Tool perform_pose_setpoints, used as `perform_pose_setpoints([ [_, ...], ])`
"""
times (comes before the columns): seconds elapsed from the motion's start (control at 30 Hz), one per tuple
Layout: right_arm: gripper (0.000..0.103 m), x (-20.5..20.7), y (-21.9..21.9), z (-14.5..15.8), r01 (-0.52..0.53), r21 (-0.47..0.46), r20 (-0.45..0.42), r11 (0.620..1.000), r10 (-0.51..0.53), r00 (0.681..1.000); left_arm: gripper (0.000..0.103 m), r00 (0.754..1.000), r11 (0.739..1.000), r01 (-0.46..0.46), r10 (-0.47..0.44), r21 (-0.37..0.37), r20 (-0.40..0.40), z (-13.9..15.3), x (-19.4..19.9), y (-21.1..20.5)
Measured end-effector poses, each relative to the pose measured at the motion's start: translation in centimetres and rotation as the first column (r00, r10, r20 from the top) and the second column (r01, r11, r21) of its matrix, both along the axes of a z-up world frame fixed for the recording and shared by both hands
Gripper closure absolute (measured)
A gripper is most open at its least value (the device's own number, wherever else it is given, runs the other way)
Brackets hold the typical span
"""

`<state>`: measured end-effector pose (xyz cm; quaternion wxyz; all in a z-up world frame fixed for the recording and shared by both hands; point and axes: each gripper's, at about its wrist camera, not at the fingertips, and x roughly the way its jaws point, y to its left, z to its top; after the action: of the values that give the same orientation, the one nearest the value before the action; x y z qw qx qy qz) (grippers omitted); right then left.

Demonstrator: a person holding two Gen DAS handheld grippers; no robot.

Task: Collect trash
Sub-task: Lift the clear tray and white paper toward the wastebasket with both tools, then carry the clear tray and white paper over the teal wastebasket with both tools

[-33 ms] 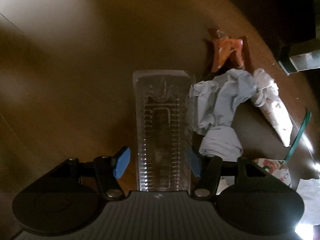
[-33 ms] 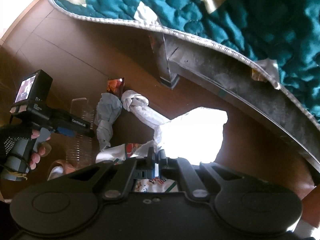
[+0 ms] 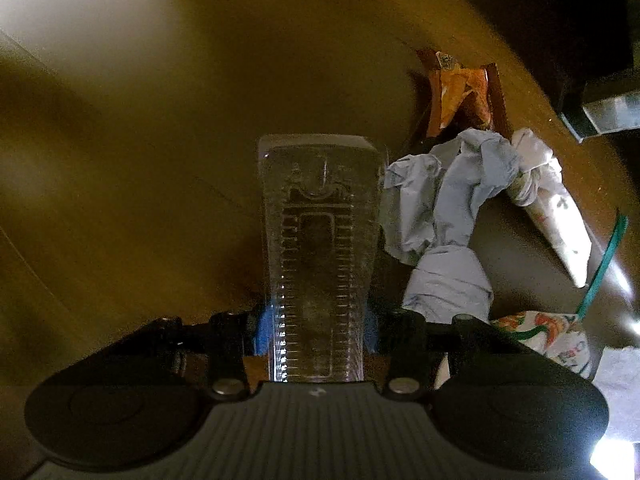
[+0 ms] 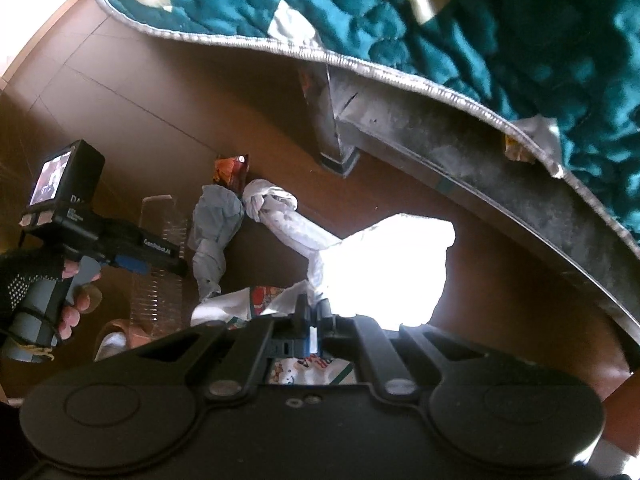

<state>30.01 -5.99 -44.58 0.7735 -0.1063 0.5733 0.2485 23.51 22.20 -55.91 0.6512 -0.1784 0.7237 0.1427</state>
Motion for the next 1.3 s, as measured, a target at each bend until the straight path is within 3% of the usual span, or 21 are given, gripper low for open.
perform_pose_setpoints([
  [0.17, 0.101, -0.1, 0.4, 0.4, -0.006, 0.001, 0.007, 1.000, 0.006, 1.000, 0.063, 1.000, 1.000, 0.007, -0.008, 0.007, 0.025, 1.1, -0.5, -0.3],
  [0.3, 0.101, -0.6, 0.3, 2.0, -0.004, 0.015, 0.035, 1.000, 0.004, 0.999, 0.063, 0.998, 1.000, -0.004, 0.003, 0.014, 0.060, 3.7, -1.1, 1.0],
  [0.5, 0.101, -2.3, -0.6, 6.7, 0.009, 0.060, 0.112, 0.998, -0.016, 0.994, 0.063, 0.985, 0.999, -0.040, 0.039, 0.002, 0.169, 10.3, -1.2, 2.5],
  [0.67, 0.101, -4.6, -1.8, 11.6, 0.005, 0.105, 0.191, 0.994, -0.025, 0.981, 0.063, 0.958, 0.998, -0.049, 0.057, -0.033, 0.282, 17.8, -0.3, 3.4],
  [0.83, 0.101, -7.2, -3.1, 16.7, -0.006, 0.143, 0.284, 0.990, -0.035, 0.958, 0.063, 0.905, 0.999, 0.023, -0.035, 0.032, 0.425, 26.3, 0.8, 2.9],
  [1.0, 0.101, -9.6, -4.8, 21.7, -0.004, 0.195, 0.376, 0.981, -0.071, 0.924, 0.063, 0.837, 0.997, 0.029, -0.063, 0.072, 0.543, 34.7, 0.9, 2.6],
  [1.3, 0.101, -13.4, -7.5, 30.4, -0.060, 0.242, 0.493, 0.968, -0.070, 0.867, 0.063, 0.715, 0.991, 0.092, -0.134, 0.098, 0.686, 47.8, -0.7, -1.5],
])
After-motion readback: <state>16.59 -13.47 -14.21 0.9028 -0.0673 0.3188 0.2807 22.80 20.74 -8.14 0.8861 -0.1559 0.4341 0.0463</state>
